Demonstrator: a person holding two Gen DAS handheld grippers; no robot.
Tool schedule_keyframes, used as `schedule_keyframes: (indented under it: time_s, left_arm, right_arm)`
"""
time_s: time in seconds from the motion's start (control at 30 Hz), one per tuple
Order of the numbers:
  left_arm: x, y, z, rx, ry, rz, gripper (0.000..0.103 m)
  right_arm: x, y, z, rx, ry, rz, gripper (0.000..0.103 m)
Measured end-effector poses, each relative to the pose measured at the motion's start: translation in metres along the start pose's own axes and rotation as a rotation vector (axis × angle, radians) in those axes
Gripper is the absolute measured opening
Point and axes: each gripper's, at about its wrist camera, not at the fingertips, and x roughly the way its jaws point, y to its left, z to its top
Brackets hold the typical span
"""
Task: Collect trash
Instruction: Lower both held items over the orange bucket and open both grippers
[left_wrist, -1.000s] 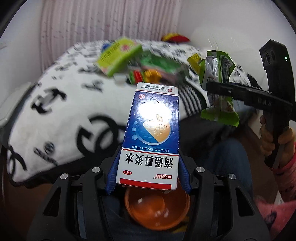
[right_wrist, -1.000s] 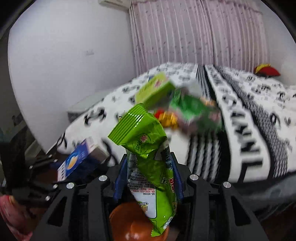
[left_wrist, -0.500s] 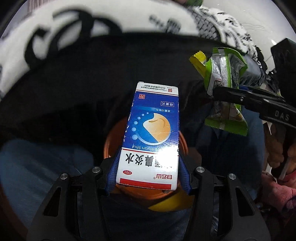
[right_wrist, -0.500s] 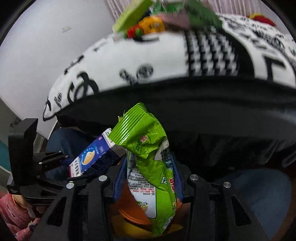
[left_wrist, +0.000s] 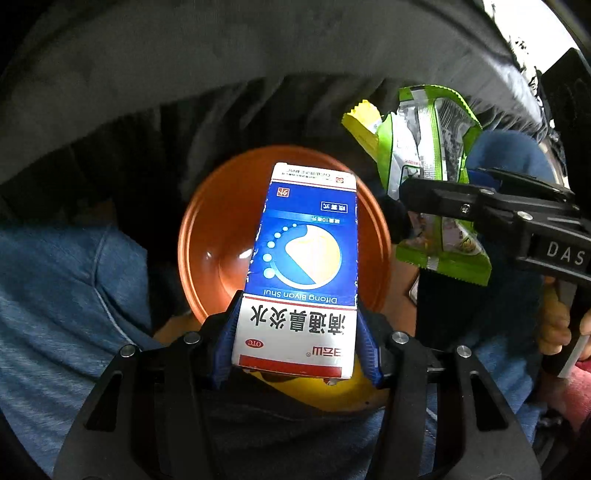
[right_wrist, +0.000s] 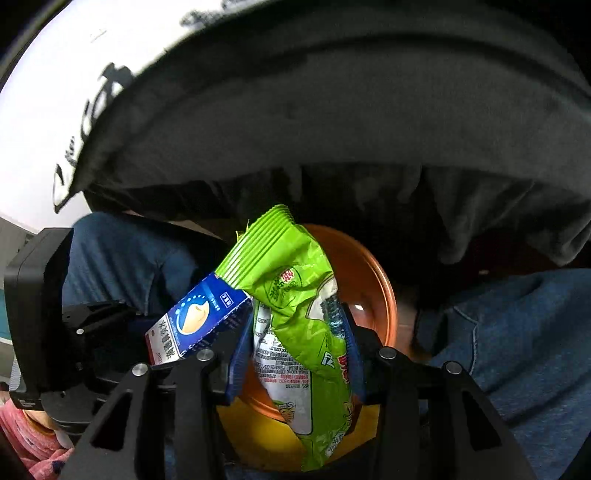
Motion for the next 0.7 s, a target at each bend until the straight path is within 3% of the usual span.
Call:
schedule_keyframes:
  time_s: [0.1, 0.17, 0.23, 0.27, 0.33, 0.4, 0.7]
  left_arm:
    - [0.004, 0.003, 0.000, -0.002, 0.027, 0.006, 0.053]
    - [0.005, 0.000, 0.002, 0.002, 0.034, 0.016, 0.053]
    - [0.008, -0.005, 0.010, 0.003, 0.038, 0.035, 0.058]
    - [0.009, -0.008, 0.012, 0.003, 0.037, 0.044, 0.067]
    - [0.005, -0.010, 0.014, 0.009, 0.027, 0.067, 0.071]
    - [0.001, -0.012, 0.015, 0.017, 0.016, 0.085, 0.076]
    - [-0.016, -0.019, 0.016, 0.021, -0.078, 0.114, 0.079]
  right_arm:
    - [0.006, -0.004, -0.003, 0.018, 0.027, 0.009, 0.046]
    - [0.008, -0.003, -0.003, 0.028, 0.036, 0.015, 0.052]
    - [0.006, -0.007, -0.002, 0.042, 0.023, 0.018, 0.068]
    - [0.005, -0.009, -0.002, 0.047, 0.009, 0.009, 0.071]
    - [-0.002, -0.012, 0.000, 0.056, -0.025, -0.011, 0.076]
    - [-0.007, -0.014, 0.001, 0.063, -0.047, -0.017, 0.078]
    - [-0.029, -0.030, 0.002, 0.118, -0.112, -0.032, 0.079]
